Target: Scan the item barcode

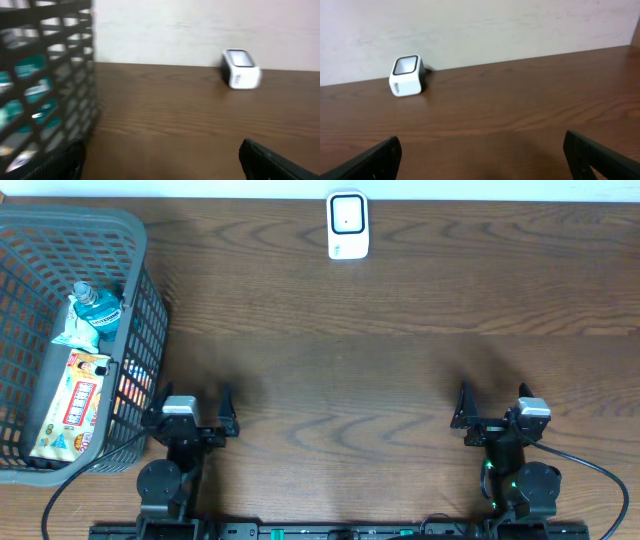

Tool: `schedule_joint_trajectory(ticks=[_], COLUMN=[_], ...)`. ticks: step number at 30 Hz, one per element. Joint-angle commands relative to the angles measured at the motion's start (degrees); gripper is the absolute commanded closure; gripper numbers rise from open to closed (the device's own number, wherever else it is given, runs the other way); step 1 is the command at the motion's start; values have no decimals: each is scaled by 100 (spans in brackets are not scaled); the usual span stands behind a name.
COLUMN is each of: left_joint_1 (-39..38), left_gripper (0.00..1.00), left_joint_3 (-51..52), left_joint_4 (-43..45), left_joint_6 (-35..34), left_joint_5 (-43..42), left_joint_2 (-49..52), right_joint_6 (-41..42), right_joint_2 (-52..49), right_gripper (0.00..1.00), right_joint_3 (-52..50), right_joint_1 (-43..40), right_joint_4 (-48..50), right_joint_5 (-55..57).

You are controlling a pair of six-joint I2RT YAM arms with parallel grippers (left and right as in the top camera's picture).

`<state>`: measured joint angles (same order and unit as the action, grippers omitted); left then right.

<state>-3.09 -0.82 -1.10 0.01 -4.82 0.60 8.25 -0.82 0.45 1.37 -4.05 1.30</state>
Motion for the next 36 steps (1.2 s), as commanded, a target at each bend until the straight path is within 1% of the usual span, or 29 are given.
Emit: schedule_joint_trajectory(ticks=[1,3,7,12,18,20,22,24,27,29,31,32,35,36], left_joint_1=[24,24,24,24,24,24,24,24,22,24,26,28,31,31], left_gripper=[2,2,2,2,2,2,2,2,2,2,2,2,2,2], left_joint_3=[-94,-258,-883,-1993,-4013,-4725,-5311,-5571,-5552,-5545,-5589,-5672,-6207,-6520], left_joint_4=[-208,-203,-205,-339,-1342,-1797,-2380,-2979,-3373,-3486,-3418,-3377,-3307,-3314], left_joint_6=[9,-59,-118,-138,-133,-107,-116,-111,-116,-116,-146,-304,-693,-809], left_joint_5=[-1346,-1519,-1517,-1528,-1593,-1899,-2586,-2922,-2964,-3036,-2983,-2835,-2072,-1674], left_joint_2=[-37,-28,155,953,2673,3169,3580,3807,4065,4245,4371,4439,4732,4903], right_joint_6=[-83,-83,-83,-83,-83,-83,-83,-83,-83,-83,-83,-83,-83,-83], right_joint_2=[44,44,44,44,44,44,44,44,44,44,44,44,44,44], right_gripper=[1,1,1,1,1,1,1,1,1,1,1,1,1,1], right_joint_3=[-13,-13,-13,-13,-13,-13,-13,-13,-13,-13,-13,-13,-13,-13], right_joint_1=[-20,-20,-20,-20,-20,-20,-20,-20,-20,-20,-20,-20,-20,-20], right_joint_4=[-9,-9,-9,-9,-9,-9,-9,-9,-9,-9,-9,-9,-7,-9], right_joint_5=[50,52,50,50,50,50,50,50,52,50,50,50,52,50])
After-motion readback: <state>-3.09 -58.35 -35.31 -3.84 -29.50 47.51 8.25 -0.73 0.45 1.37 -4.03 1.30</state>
